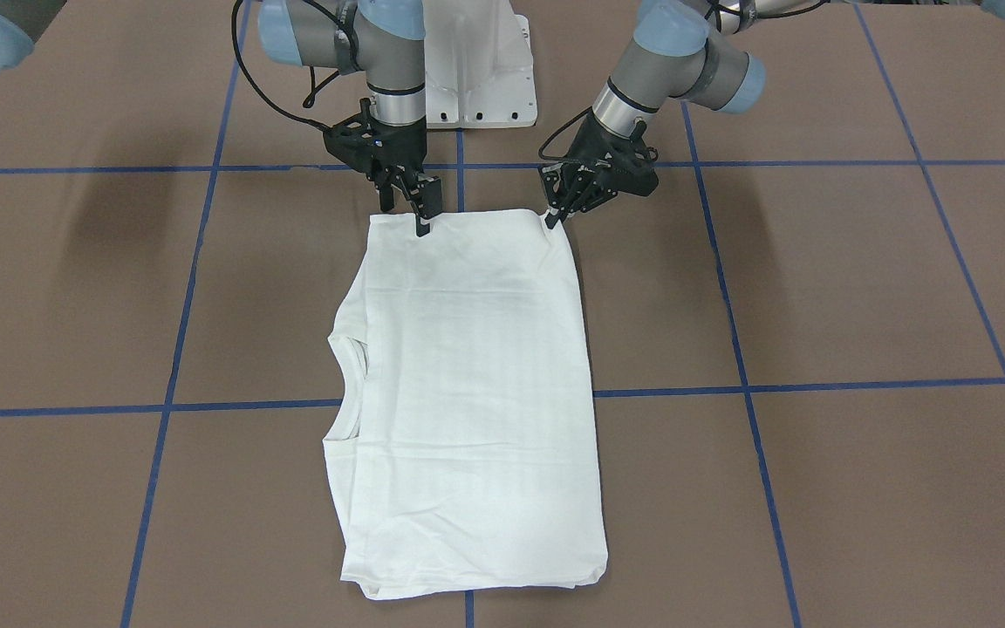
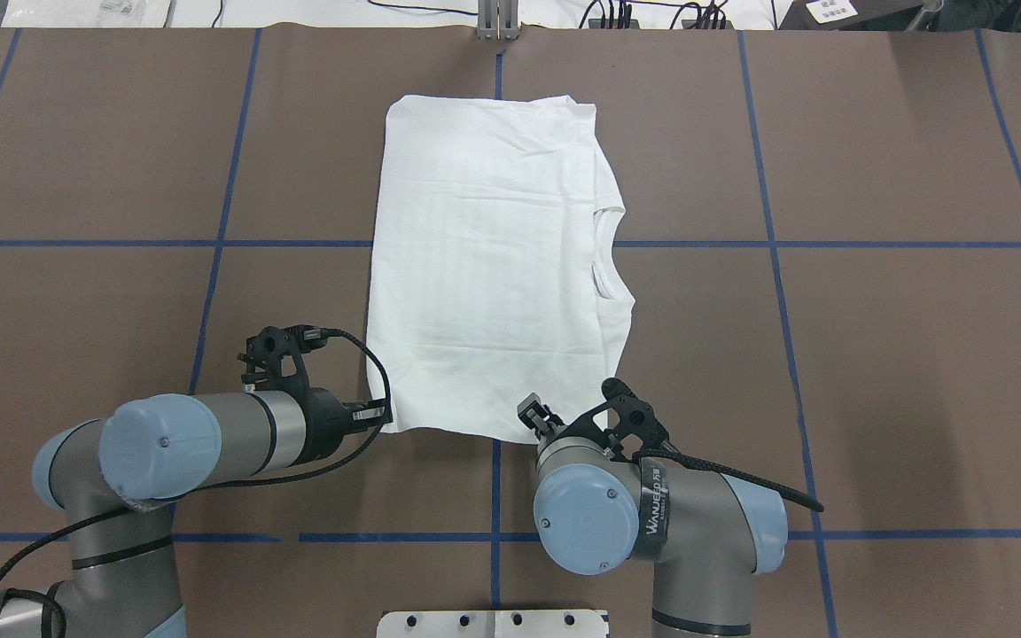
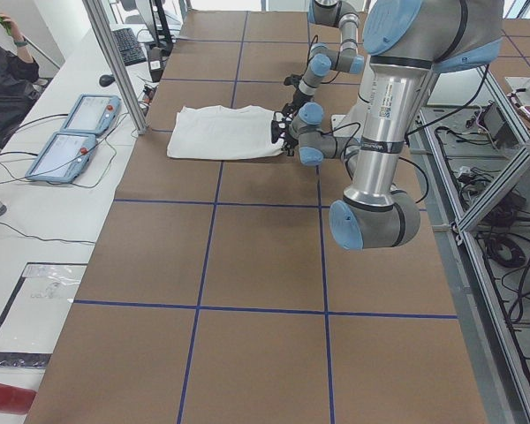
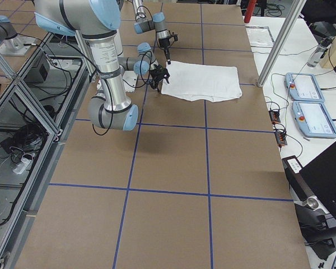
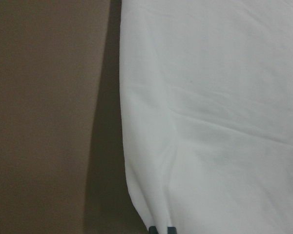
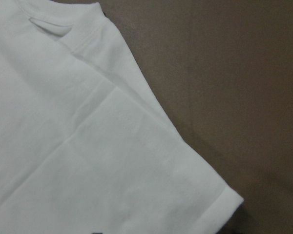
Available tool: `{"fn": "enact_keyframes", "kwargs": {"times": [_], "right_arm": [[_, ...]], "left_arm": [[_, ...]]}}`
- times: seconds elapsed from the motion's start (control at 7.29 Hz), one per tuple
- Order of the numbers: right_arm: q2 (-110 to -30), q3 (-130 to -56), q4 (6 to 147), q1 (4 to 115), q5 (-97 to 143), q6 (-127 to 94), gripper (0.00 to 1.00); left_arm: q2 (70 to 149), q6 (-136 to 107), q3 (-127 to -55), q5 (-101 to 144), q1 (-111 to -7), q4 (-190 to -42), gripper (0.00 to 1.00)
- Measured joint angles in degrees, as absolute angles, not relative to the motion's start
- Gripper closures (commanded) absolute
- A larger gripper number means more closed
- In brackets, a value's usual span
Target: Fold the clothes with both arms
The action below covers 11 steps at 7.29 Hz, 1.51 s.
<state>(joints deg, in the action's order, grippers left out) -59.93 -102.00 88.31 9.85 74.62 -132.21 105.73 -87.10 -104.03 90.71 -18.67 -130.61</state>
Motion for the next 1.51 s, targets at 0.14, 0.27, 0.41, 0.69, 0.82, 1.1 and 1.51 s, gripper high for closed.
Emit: {"fn": "enact_keyframes", "kwargs": {"times": [0.14,0.27,0.41,0.69,0.82,1.1,1.51], "right_arm": [[-59.9,-101.8,88.1,9.8,74.2,-132.8,0.93],[-59.8,-101.7,87.9,9.8,73.9,-133.7,1.0],[-59.8,-101.7,87.8,9.8,73.6,-134.2,1.0],[-59.8,-101.6,87.7,9.8,73.4,-134.1,1.0],[-59.8,-101.7,87.7,9.9,73.3,-134.0,1.0],[-59.8,-102.1,87.8,10.0,73.2,-133.7,1.0],[-59.9,-102.6,88.2,10.1,73.0,-133.5,1.0]], "left_arm": [[105.7,-87.1,-104.0,90.7,-18.7,-130.6,1.0],[105.7,-87.1,-104.1,90.7,-18.7,-130.6,1.0],[105.7,-87.1,-104.1,90.7,-18.7,-130.6,1.0],[105.7,-87.1,-104.1,90.7,-18.7,-130.6,1.0],[105.7,-87.0,-104.2,90.7,-18.7,-130.6,1.0],[105.6,-87.1,-104.6,90.7,-18.8,-130.6,1.0],[105.6,-87.1,-105.0,90.7,-18.7,-130.6,1.0]]}}
